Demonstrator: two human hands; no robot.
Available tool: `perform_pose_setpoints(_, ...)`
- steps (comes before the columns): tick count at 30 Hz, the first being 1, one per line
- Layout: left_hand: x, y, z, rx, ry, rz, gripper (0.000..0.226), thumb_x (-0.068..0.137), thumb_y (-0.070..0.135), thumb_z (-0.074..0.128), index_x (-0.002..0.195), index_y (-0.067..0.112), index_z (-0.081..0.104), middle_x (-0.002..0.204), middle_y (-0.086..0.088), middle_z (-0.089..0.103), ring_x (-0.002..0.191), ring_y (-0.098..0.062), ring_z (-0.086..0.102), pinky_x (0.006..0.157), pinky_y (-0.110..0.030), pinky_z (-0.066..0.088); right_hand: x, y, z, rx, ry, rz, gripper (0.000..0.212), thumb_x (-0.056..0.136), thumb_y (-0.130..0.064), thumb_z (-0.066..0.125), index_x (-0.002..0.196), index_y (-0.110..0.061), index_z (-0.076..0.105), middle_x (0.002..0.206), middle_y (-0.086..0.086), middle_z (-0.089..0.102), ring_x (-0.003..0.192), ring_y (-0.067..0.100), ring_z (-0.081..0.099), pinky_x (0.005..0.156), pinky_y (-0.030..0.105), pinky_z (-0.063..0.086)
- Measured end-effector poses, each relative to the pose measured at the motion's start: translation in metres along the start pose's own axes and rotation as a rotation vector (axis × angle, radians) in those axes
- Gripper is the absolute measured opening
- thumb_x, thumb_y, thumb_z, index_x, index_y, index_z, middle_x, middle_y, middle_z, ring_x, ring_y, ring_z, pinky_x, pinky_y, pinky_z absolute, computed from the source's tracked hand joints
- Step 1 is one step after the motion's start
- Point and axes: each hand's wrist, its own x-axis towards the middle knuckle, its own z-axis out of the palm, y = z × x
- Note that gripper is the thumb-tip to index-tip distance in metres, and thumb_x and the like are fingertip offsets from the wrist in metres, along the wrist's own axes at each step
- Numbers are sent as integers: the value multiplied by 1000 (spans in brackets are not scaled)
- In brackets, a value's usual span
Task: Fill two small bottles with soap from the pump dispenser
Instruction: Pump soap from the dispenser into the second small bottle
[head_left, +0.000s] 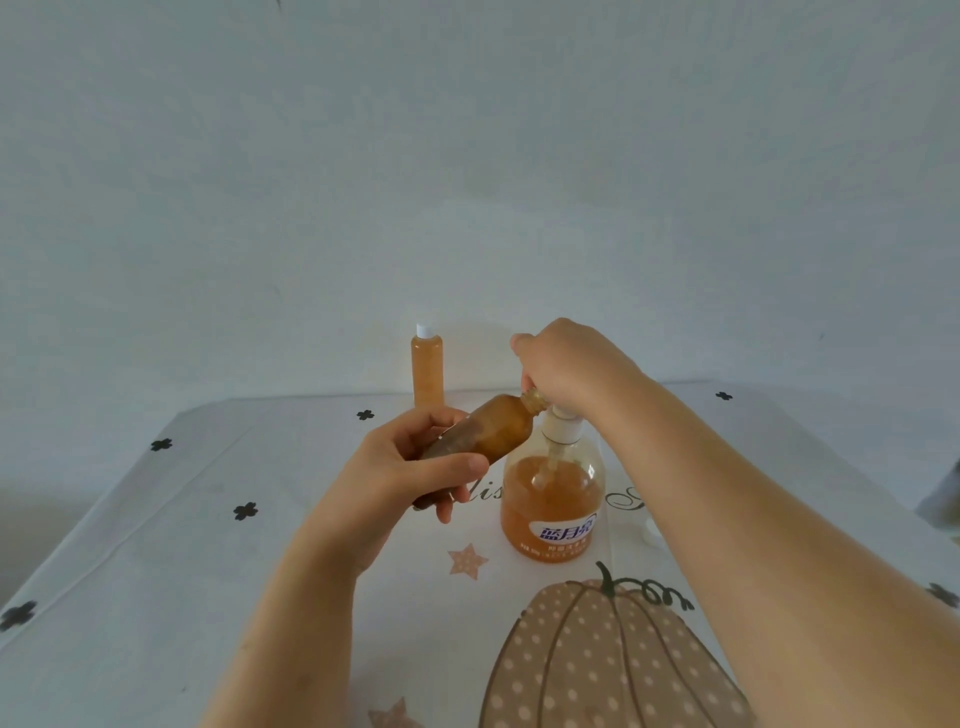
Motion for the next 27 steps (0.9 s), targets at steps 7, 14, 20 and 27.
perform_pose_setpoints(7, 2, -1, -2, 15, 17, -20, 35, 59, 31, 84, 92, 23, 75, 70, -11, 66, 58, -20, 58, 61, -33, 44, 5, 6, 8, 12, 10, -8, 37, 99, -25, 36, 95, -9, 70, 89, 8, 67, 74, 23, 57, 71, 34, 44)
perform_pose_setpoints(14, -1, 1, 2, 1, 44, -9, 26, 67, 21, 82, 92, 20, 76, 68, -11, 65, 57, -18, 58, 57, -27, 45, 0, 3, 2, 59, 9, 2, 39, 98, -31, 39, 98, -9, 72, 80, 6, 65, 70, 24, 57, 72, 35, 47)
perform_pose_setpoints(20, -2, 2, 5, -25, 55, 15, 38, 58, 36, 85, 92, 22, 77, 69, -12, 65, 56, -19, 59, 58, -25, 49, -6, -3, -10, 40, 17, 1, 42, 97, -34, 40, 95, -9, 73, 70, 7, 65, 62, 24, 60, 81, 38, 55)
perform_pose_setpoints(27, -1, 3, 4, -29, 46, 19, 38, 57, 36, 84, 92, 22, 77, 69, -9, 65, 58, -17, 60, 57, -25, 51, -2, -3, -6, -16, 2, 10, 39, 101, -30, 39, 100, -9, 72, 78, 7, 62, 66, 23, 55, 77, 35, 50)
